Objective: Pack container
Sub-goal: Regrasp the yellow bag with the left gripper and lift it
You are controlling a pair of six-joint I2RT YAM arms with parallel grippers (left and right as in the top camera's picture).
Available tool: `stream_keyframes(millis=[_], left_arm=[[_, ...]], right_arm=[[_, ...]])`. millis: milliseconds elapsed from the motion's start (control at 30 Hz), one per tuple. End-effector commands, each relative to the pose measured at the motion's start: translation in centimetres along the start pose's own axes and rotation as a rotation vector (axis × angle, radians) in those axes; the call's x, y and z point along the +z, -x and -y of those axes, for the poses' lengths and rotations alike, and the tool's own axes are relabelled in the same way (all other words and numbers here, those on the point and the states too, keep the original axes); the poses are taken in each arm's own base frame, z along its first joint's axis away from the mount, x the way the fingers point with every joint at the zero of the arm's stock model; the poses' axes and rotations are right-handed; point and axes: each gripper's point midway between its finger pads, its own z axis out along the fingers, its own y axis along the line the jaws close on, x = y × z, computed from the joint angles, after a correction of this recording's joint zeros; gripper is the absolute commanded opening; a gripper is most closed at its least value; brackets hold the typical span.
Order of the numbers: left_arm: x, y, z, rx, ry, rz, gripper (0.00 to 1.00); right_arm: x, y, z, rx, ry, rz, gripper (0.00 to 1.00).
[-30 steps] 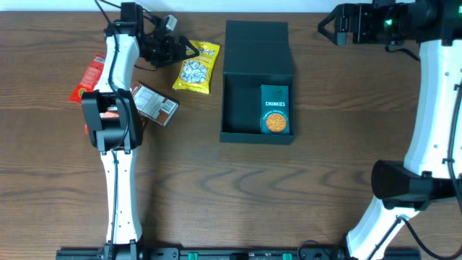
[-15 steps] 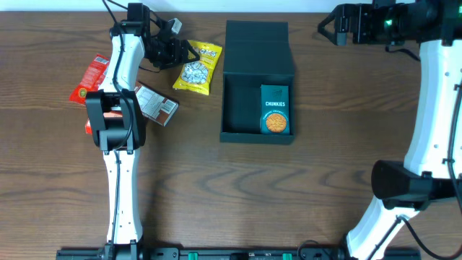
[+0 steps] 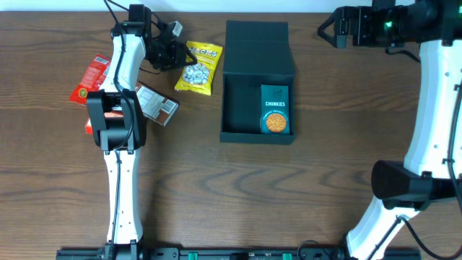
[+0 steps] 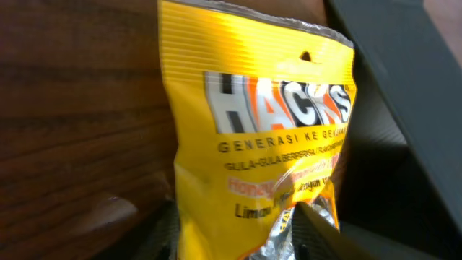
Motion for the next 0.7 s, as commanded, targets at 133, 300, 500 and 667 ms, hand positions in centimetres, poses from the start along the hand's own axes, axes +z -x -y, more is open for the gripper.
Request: stream_keyframes(millis=[133, 300, 500, 667], left_arm=[[2.0, -2.2, -1.3, -0.065, -0.038, -0.065, 0.11], [1.1, -1.3, 0.0, -0.091, -0.069, -0.044, 0.06], [-3.9, 2.7, 4.0, -0.068, -0.058, 0.063, 0.06], [-11.0, 5.9, 8.5, -0.08, 0.044, 0.206, 0.06]], right_arm=[[-0.4, 0.0, -0.7, -0.002, 0.014, 0.008, 0.99], [-0.4, 0.1, -0.7, -0.008, 0.013, 0.013, 0.99], [-0.5, 0.4, 0.0, -0.018, -0.019, 0.022, 0.99], [-0.8, 0.4, 1.0, -0.017, -0.054, 0.027, 0.99]])
